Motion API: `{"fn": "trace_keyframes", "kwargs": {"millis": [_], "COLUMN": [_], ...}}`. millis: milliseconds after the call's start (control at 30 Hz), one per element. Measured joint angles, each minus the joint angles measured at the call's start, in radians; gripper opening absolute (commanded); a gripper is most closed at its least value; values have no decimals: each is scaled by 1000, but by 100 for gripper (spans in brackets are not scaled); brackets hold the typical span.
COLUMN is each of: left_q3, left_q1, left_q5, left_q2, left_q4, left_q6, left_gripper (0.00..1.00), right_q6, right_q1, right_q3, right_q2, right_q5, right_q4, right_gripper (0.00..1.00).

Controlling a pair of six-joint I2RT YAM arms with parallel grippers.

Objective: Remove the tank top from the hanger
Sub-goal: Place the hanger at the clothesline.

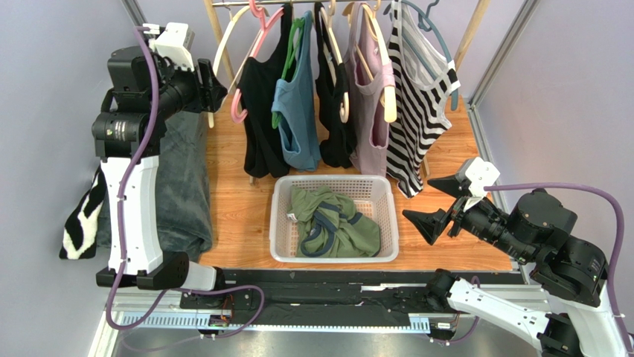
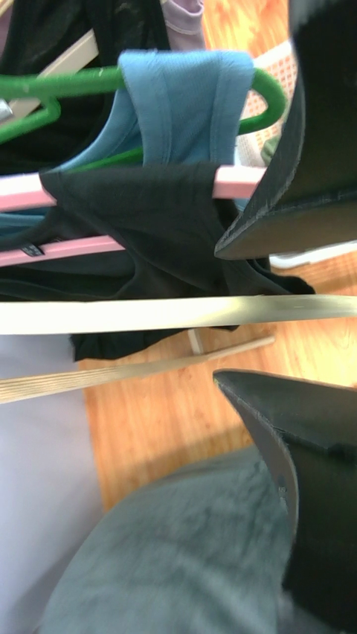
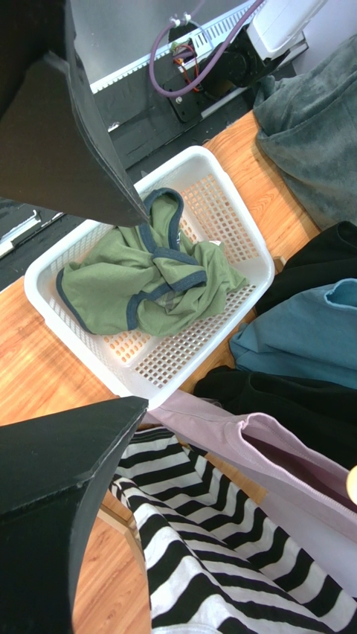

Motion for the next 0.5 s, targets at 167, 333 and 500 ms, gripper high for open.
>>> {"fn": "trace_keyframes", "kwargs": {"millis": [167, 333, 500], "left_q3": [69, 171, 153], "left_q1": [0, 0, -10], "left_q5": [0, 32, 167], "left_q2": [-46, -114, -213], "left_q4": [-16, 2, 95], "left_q6": [38, 69, 51], "left_gripper": [81, 82, 71], "right_q6": [22, 54, 132], "right_q1": [0, 0, 0], "right_q3": [0, 1, -9], "right_q2": [17, 79, 141], "right_q5": [17, 51, 68], "right_q4": [1, 2, 37], "right_gripper": [100, 100, 100]}}
